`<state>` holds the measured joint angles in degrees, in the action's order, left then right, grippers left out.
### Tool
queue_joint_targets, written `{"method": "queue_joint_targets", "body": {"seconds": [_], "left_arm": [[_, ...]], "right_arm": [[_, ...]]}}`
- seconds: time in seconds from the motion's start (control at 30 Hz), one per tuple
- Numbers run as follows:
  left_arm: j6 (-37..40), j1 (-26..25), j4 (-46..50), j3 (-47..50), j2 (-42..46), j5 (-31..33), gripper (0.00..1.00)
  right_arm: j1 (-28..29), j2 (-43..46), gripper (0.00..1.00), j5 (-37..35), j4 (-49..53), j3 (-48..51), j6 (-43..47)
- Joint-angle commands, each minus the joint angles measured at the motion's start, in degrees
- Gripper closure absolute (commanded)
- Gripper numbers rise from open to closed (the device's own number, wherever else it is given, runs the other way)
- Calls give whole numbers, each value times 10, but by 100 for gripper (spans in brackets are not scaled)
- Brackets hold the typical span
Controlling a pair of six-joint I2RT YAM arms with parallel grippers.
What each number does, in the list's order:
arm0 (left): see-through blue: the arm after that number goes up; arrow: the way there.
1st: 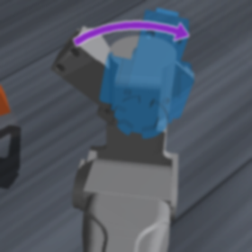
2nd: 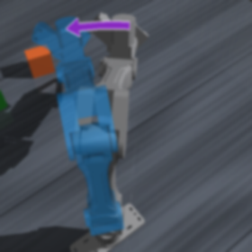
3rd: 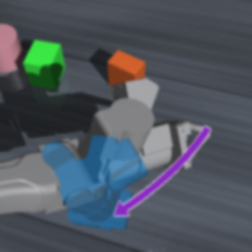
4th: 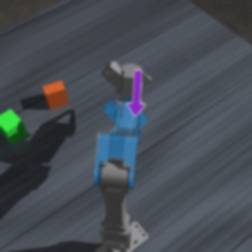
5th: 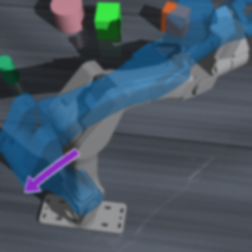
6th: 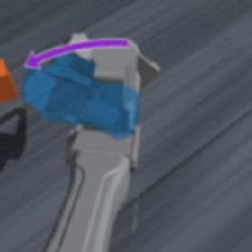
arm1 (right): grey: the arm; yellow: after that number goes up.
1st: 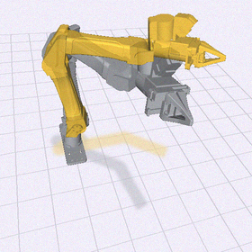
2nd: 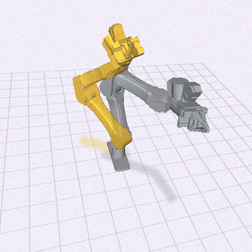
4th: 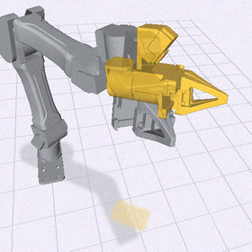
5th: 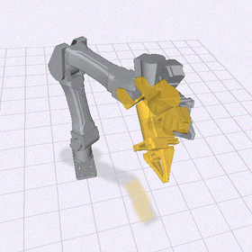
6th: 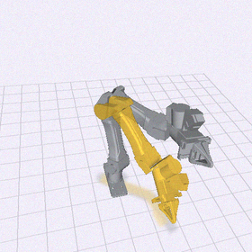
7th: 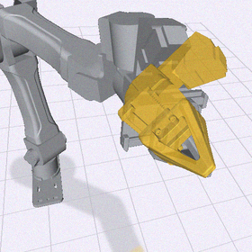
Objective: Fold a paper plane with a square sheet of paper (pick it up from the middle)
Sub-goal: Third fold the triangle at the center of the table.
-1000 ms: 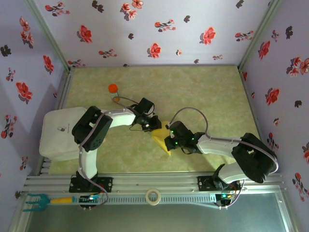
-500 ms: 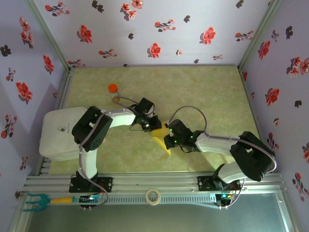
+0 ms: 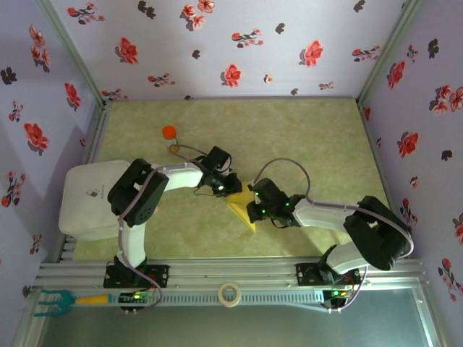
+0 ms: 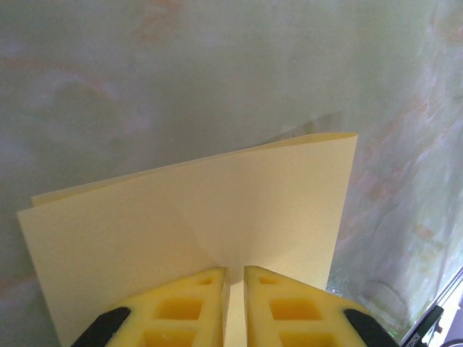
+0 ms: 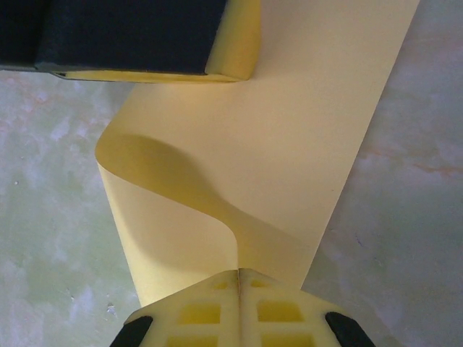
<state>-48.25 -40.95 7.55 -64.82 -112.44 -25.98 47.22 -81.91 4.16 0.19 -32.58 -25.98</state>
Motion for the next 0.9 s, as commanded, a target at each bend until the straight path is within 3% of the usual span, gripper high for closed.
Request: {"method": "queue_joint_targets", "body": {"seconds": [0.0,0.87], "left_arm": [[3,-3,21,7,-4,16,84],[2,-3,17,11,-4,15,84]], "right_arm": [[-4,-7,100,-16,9,-13,2],[-7,-22,100,-12,5,-15,5]]}}
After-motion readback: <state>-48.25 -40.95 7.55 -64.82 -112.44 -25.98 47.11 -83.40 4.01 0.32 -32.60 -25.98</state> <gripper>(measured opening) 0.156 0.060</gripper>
